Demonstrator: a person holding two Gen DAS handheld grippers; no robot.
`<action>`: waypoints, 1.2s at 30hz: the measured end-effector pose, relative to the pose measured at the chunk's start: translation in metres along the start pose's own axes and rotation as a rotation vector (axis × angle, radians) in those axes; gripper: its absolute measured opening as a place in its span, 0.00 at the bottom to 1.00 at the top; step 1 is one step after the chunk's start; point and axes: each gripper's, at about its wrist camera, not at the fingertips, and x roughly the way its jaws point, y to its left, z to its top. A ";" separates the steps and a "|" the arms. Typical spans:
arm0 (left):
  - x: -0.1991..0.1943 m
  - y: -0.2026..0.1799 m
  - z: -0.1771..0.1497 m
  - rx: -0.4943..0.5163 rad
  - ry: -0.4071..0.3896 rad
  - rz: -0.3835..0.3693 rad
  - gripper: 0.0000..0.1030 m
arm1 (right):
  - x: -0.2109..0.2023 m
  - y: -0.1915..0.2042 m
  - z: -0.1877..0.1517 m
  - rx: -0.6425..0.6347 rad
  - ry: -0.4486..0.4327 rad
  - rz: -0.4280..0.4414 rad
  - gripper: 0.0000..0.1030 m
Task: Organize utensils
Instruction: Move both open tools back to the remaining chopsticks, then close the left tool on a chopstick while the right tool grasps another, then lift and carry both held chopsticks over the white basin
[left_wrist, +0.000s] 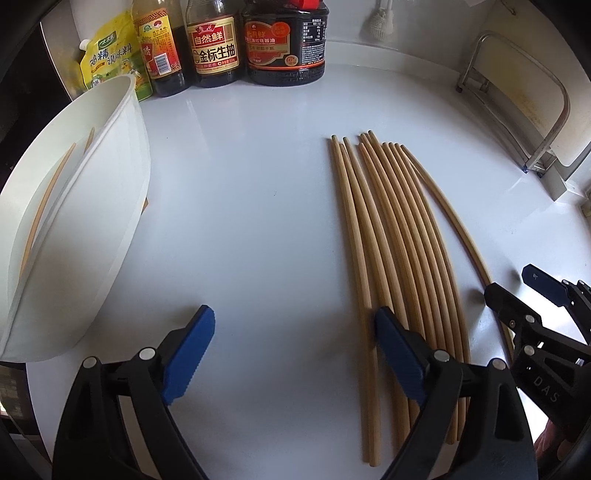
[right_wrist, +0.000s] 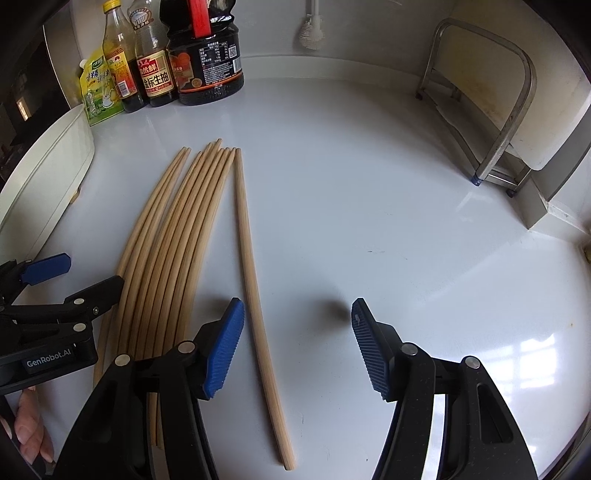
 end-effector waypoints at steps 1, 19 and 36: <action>0.000 -0.001 0.001 0.002 -0.001 0.000 0.84 | 0.000 0.001 0.000 -0.004 -0.008 0.001 0.57; -0.011 -0.020 0.007 0.083 -0.003 -0.069 0.07 | -0.002 0.014 0.008 -0.056 0.001 0.102 0.06; -0.105 0.050 0.051 0.017 -0.140 -0.125 0.07 | -0.083 0.048 0.055 0.049 -0.104 0.195 0.06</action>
